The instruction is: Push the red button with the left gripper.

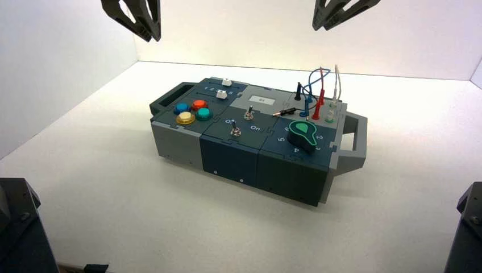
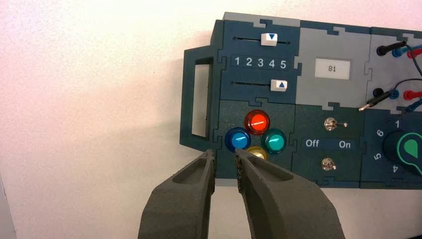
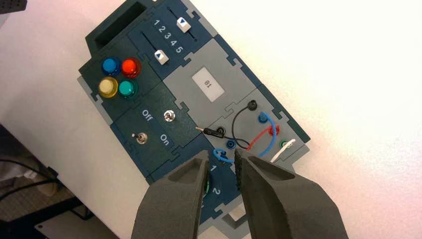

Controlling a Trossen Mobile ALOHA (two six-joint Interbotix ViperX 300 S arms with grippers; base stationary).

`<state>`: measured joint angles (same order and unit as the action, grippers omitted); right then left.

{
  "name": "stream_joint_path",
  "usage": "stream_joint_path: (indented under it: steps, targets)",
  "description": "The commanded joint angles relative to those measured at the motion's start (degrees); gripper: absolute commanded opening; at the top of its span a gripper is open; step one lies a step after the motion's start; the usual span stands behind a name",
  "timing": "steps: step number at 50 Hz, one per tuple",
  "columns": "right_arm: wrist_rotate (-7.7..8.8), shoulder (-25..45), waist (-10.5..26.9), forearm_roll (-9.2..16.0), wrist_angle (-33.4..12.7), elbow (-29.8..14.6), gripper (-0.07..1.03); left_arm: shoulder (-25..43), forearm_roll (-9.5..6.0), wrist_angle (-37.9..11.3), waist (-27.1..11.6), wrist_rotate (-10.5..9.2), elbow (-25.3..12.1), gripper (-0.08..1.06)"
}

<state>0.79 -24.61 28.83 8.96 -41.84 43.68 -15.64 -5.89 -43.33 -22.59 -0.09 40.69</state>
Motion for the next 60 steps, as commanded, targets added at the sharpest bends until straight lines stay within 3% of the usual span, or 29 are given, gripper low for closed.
stream_joint_path:
  steps: [1, 15, 27, 44, 54, 60]
  targets:
    - [0.0, -0.7, -0.2, 0.1, 0.4, -1.0, 0.31, -0.9, -0.18, 0.4, 0.2, -0.09, -1.0, 0.25]
    - [0.09, -0.9, -0.2, 0.0, 0.4, -1.1, 0.31, -0.8, -0.44, 0.4, 0.2, -0.18, -0.9, 0.25]
    - [0.0, -1.3, -0.2, 0.1, 0.4, -1.3, 0.31, 2.8, -0.44, 0.4, 0.1, 0.09, -2.9, 0.24]
    - [-0.44, -1.8, -0.2, 1.0, 0.4, -2.1, 0.31, 9.5, -0.53, 0.2, -3.3, 0.88, -6.3, -0.01]
    - [-0.88, -1.8, -0.2, 1.1, 0.4, -2.0, 0.31, 13.4, -0.62, -0.1, -6.1, 1.58, -8.0, -0.03]
    - [-0.97, -1.8, -0.2, 1.1, 1.0, -1.9, 0.31, 15.9, -1.76, -0.6, -7.2, 1.58, -8.8, -0.03]
